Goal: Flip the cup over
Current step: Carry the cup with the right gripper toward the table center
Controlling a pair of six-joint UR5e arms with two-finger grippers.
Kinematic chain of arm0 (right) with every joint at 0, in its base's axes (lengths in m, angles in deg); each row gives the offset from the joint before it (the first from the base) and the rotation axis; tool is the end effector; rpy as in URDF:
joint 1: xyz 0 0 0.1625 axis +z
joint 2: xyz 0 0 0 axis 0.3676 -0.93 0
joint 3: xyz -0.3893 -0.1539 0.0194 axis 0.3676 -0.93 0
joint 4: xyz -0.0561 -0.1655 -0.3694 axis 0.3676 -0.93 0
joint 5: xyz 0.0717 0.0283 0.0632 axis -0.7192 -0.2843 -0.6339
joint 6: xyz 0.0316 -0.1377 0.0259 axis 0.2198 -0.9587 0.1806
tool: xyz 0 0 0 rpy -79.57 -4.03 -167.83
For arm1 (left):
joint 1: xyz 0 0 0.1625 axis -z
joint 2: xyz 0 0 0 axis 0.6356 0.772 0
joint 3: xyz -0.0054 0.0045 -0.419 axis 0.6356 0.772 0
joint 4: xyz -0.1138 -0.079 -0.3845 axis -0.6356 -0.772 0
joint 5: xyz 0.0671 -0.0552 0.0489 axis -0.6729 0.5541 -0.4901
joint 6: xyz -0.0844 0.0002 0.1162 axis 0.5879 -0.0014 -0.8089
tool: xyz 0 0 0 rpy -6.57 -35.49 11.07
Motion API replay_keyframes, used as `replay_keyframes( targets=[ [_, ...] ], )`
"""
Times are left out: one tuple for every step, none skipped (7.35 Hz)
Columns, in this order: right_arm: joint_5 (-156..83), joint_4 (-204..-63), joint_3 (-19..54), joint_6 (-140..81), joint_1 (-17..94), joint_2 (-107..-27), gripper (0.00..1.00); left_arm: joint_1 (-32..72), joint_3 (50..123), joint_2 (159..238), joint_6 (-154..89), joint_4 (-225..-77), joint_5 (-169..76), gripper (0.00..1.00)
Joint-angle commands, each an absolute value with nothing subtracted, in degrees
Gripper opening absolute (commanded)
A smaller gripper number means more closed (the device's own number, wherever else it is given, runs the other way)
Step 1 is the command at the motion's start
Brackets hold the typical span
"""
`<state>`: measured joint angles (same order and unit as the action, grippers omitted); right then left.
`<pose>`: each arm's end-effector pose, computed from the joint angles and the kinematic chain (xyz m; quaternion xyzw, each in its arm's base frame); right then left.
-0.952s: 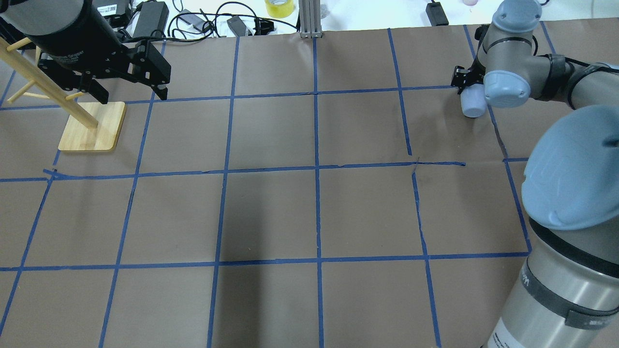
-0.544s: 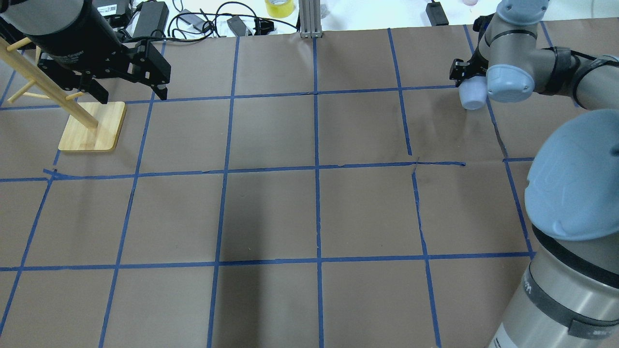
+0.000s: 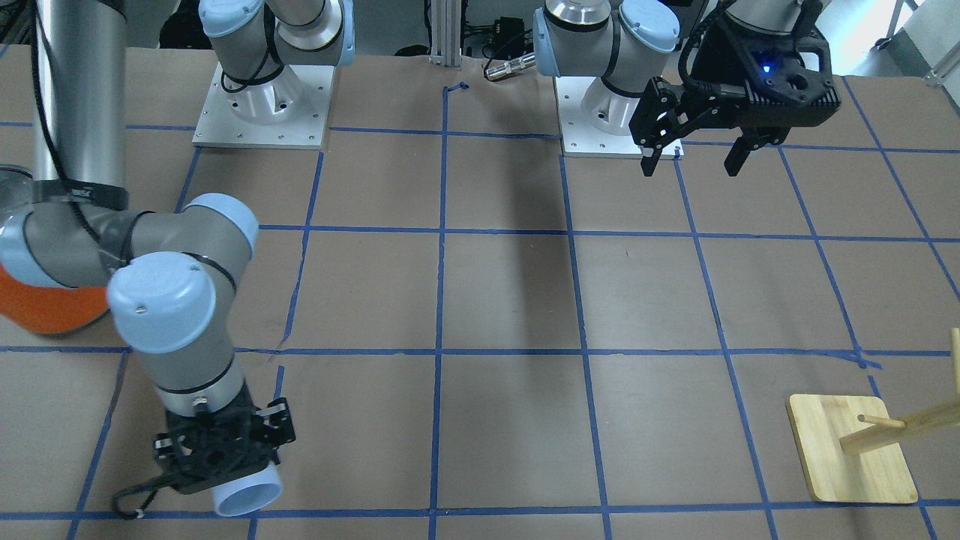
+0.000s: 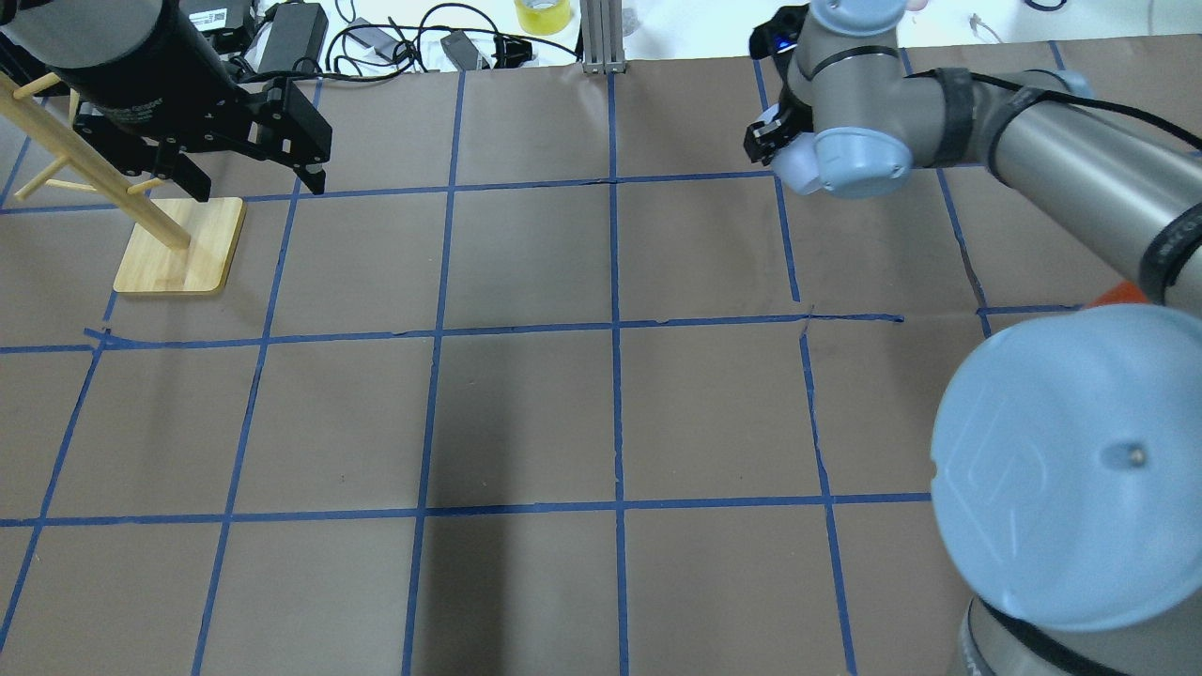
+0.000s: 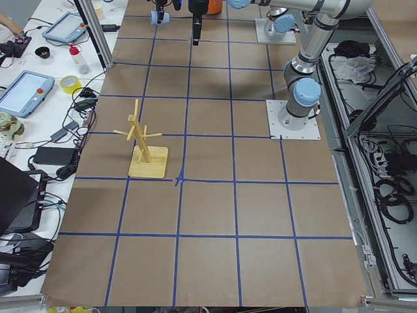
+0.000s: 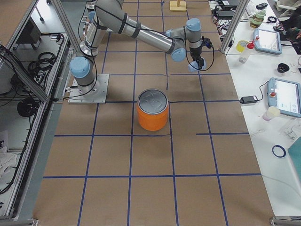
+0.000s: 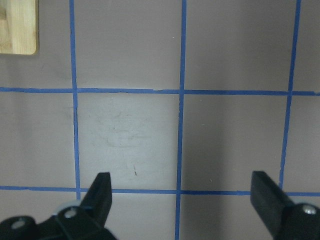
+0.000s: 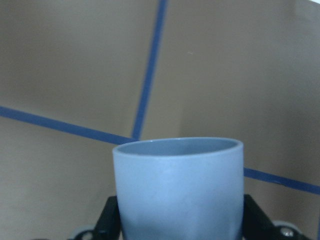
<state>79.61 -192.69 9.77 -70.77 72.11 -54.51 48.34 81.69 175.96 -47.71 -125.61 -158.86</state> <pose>0.1707 -0.6973 0.2264 0.2403 -0.9575 0.1495 0.0554 -0.1131 -0.4802 0.4942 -0.0164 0.9984 -0.0529 0.0076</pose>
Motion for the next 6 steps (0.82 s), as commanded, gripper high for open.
replay_keyframes(
  targets=[
    [79.7, -192.8, 9.7, -91.6, 81.2, -54.0, 0.0, 48.3, 81.7, 175.9, -47.7, -125.5, -158.9, 1.0],
    [79.5, -193.3, 9.8, -93.8, 84.7, -53.4, 0.0, 48.3, 81.7, 176.0, -47.7, -125.5, -158.9, 1.0],
    [77.5, -194.4, 9.8, -96.9, 87.3, -52.5, 0.0, 48.3, 81.7, 175.9, -47.7, -125.5, -159.1, 1.0],
    [74.8, -195.0, 10.1, -103.9, 88.3, -51.5, 0.0, 48.3, 81.7, 176.0, -47.7, -125.5, -158.8, 1.0],
    [73.1, -196.6, 10.4, -112.3, 88.5, -51.2, 0.0, 48.3, 81.7, 176.0, -47.7, -125.5, -159.0, 1.0],
    [70.1, -196.9, 10.6, -121.4, 88.5, -50.7, 0.0, 48.3, 81.7, 176.0, -47.7, -125.5, -158.8, 1.0]
  ],
)
